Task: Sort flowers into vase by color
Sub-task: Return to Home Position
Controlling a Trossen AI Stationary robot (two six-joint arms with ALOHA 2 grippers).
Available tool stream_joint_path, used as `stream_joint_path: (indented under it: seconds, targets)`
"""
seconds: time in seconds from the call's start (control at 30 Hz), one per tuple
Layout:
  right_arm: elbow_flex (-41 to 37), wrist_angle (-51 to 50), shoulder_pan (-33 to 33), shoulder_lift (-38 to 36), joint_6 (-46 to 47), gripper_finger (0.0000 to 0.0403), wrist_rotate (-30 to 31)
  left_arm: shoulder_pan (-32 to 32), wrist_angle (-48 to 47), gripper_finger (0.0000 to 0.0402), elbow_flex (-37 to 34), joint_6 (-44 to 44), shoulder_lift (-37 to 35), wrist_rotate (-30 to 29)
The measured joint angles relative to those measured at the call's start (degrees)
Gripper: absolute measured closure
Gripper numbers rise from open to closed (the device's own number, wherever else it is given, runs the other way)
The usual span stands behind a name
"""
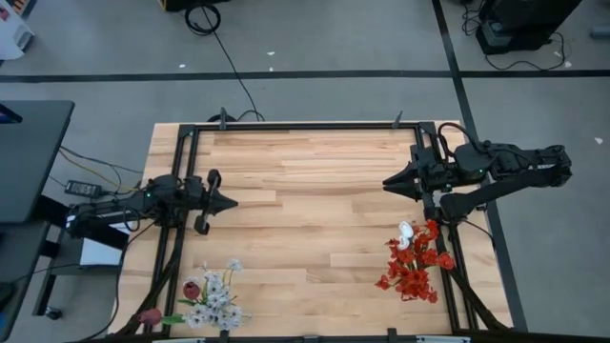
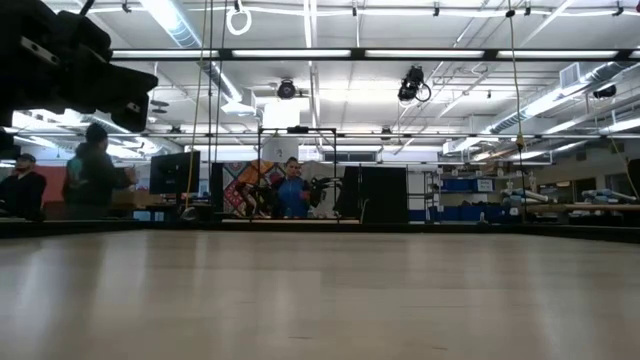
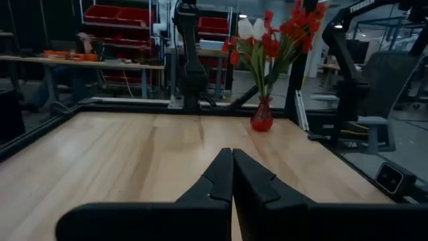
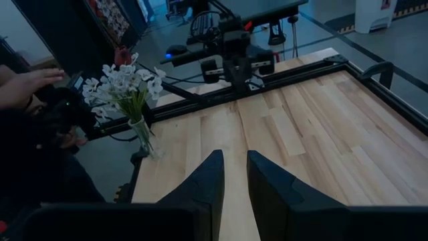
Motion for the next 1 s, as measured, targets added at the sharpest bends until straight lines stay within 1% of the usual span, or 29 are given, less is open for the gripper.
stream_joint_path:
  seconds: [0.27,1.0]
  targets:
    - [0.0,0.0,0.0,0.0,0.0,0.0328,0.0,0.2,0.0,0.0393,0.0,-1.7,0.0,-0.4]
    - [0.0,0.5,0.0,0.0,0.0,0.0328,0.4,0.2,0.1,0.0392,-0.1,-1.8,0.0,-0.4]
